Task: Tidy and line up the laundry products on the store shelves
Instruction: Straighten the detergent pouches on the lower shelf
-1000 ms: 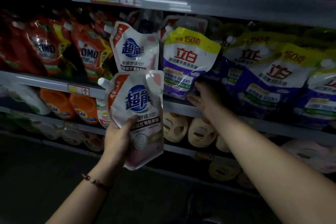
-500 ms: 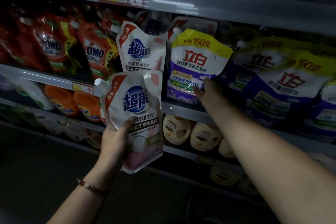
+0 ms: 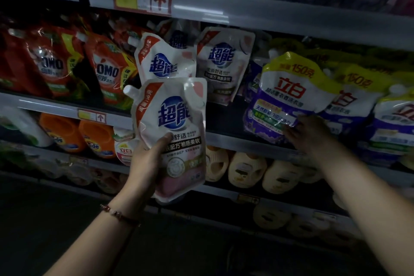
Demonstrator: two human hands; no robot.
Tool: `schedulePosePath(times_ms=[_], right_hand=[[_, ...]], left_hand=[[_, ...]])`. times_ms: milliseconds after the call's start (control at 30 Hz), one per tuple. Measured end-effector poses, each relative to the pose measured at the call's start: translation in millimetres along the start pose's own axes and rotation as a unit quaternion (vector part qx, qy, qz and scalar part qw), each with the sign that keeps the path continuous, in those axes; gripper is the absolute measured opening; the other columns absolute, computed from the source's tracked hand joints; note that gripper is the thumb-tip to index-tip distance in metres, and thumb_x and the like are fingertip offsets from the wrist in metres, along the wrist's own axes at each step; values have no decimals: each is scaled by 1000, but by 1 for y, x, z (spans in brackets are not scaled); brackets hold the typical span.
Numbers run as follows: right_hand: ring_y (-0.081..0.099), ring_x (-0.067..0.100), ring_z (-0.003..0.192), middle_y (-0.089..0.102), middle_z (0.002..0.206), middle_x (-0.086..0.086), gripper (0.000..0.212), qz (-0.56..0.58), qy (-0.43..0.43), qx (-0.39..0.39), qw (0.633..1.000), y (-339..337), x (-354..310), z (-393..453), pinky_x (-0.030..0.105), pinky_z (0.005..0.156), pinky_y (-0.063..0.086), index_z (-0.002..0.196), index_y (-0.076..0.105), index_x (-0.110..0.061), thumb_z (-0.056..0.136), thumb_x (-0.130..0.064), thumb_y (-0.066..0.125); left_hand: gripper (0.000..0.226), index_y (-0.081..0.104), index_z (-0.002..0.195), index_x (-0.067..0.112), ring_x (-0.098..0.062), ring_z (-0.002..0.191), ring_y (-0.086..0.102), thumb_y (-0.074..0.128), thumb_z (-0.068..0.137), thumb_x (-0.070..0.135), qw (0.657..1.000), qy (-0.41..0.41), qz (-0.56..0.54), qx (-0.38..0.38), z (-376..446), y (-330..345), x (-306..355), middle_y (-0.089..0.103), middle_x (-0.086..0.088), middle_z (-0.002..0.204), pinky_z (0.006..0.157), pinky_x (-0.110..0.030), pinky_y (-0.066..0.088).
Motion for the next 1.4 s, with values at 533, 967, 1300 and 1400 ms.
schedulePosePath(times_ms=[533,967,1300,1400], right_hand=[[68,19,96,71,105,-1,30,-317,-100,-204,921,152,39,-58,35,76,57,117,62,-23,92,-40,63],[62,13,83,61,119,9,39,-318,-78,-158,931,144,44,-9,26,67,54,137,48,-14,102,-31,48],[66,21,92,61,118,15,40,-298,-121,-113,940,137,29,0,24,72,53,137,46,-1,103,-23,46],[58,35,121,53,134,22,39,-305,-115,-134,936,143,34,-7,34,90,53,137,43,5,103,-15,45]], left_hand=[[27,66,112,19,-8,92,73,72,90,33,975,121,132,-134,101,109,75,75,4,99,75,-20,57],[37,66,117,13,-23,98,67,49,98,40,930,235,280,-26,152,83,49,70,-6,109,87,-46,55],[55,34,151,28,-18,78,63,53,100,35,823,379,423,-15,118,134,104,69,0,96,64,-29,46],[61,23,156,32,-30,87,65,49,101,35,767,389,508,-49,111,157,110,70,-9,104,66,-32,43]])
Point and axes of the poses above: each hand's wrist, its own z-axis towards the middle knuckle, its own y-axis out of the palm, x = y × z, the point moved 9 cm from there along z, towards the middle knuckle
